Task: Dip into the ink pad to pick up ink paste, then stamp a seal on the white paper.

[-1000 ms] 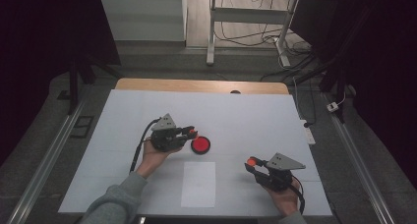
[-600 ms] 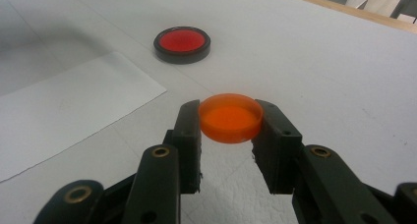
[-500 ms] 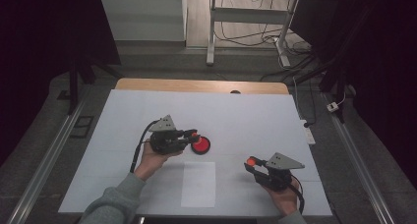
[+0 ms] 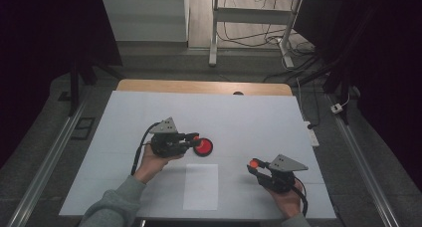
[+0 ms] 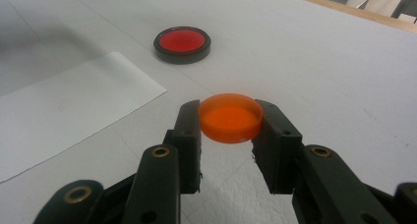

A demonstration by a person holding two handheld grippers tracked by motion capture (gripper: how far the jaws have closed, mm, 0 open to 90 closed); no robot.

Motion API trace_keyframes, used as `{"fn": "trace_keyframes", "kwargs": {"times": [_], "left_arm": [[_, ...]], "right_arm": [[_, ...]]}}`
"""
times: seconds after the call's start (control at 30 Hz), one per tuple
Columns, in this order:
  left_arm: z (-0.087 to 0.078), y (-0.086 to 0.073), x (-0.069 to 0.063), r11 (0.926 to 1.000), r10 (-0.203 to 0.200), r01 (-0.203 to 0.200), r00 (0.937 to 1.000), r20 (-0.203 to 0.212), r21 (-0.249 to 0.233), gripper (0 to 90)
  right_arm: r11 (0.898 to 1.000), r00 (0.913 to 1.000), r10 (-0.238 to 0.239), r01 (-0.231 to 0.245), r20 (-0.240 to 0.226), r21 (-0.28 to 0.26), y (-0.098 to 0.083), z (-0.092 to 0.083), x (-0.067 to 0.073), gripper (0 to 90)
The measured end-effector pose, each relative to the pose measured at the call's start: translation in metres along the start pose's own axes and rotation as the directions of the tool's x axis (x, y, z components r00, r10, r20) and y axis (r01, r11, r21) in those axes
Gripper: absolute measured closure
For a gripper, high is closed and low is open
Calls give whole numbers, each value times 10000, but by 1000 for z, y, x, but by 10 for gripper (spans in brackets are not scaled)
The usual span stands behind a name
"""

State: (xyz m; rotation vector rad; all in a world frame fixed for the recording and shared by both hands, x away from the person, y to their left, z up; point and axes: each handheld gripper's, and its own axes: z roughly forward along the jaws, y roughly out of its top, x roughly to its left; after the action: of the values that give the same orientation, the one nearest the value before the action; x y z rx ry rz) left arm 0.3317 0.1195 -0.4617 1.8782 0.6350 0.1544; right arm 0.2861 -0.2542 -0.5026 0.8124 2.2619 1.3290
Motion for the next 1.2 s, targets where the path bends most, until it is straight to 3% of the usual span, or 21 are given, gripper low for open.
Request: {"fn": "trace_keyframes", "kwargs": {"times": [0.77, 1.2], "left_arm": [[-8, -6, -13, 9991, 322, -333, 9987, 396, 269, 728], [-8, -9, -13, 9983, 356, -372, 9987, 357, 450, 728]], "right_arm": [[10000, 10000, -22, 22, 5, 10, 0, 0, 0, 642], [10000, 10000, -19, 19, -11, 10, 0, 1, 0, 642]]}}
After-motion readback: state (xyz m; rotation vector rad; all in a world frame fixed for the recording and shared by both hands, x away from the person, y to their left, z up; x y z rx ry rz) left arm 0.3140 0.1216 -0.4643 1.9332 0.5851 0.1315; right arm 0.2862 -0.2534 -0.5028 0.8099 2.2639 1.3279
